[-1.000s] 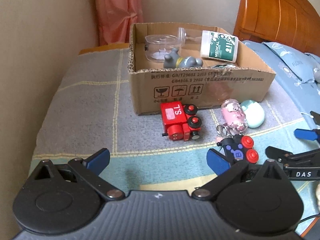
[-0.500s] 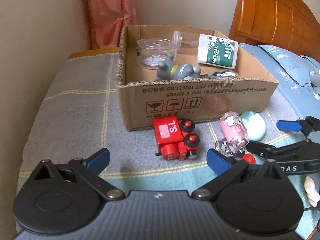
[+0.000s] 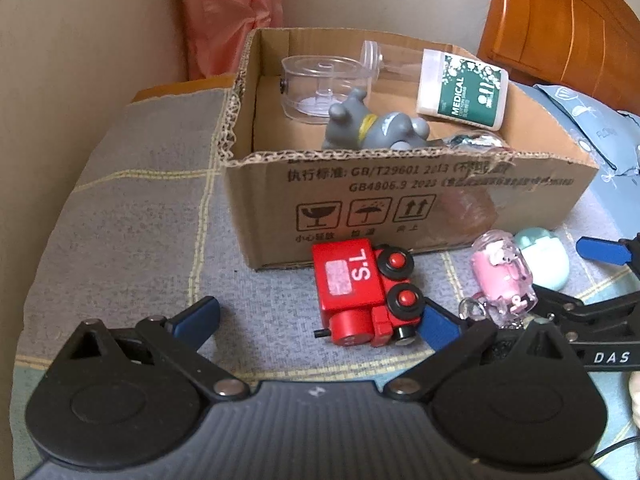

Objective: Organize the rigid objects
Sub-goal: 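Grasp the red toy train with the left tool while the right tool grasps the mint-green case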

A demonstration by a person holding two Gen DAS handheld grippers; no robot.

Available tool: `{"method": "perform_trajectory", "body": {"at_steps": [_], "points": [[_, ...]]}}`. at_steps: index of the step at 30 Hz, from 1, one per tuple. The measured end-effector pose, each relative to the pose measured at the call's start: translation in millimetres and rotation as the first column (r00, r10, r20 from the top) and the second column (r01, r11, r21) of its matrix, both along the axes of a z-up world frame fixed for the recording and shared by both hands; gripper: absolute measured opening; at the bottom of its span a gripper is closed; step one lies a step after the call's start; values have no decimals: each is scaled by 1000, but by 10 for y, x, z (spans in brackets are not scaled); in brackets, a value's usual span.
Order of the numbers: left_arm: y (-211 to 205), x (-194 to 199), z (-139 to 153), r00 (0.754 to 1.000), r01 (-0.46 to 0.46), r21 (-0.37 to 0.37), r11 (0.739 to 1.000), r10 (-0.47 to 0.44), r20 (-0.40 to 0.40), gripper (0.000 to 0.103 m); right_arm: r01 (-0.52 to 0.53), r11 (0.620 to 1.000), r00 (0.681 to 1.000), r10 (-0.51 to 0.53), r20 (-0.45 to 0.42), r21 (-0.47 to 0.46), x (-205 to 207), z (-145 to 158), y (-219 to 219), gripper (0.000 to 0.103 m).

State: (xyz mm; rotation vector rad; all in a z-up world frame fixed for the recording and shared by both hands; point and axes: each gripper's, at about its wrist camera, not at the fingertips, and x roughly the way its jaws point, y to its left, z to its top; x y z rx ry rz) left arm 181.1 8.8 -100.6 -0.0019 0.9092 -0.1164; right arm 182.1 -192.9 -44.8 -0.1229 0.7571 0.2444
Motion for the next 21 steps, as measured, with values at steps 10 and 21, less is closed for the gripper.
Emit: {"method": "perform_trajectory", "body": {"at_steps": [10, 21], "points": [[100, -48, -9, 1000, -15, 0, 1000, 15, 13, 99, 40, 999, 999, -40, -3, -3, -13, -1, -101, 103], [-85, -68, 36, 996, 33, 26, 999, -35, 79, 55, 54, 999, 999, -54, 1, -2, -47, -10, -107, 103]]}}
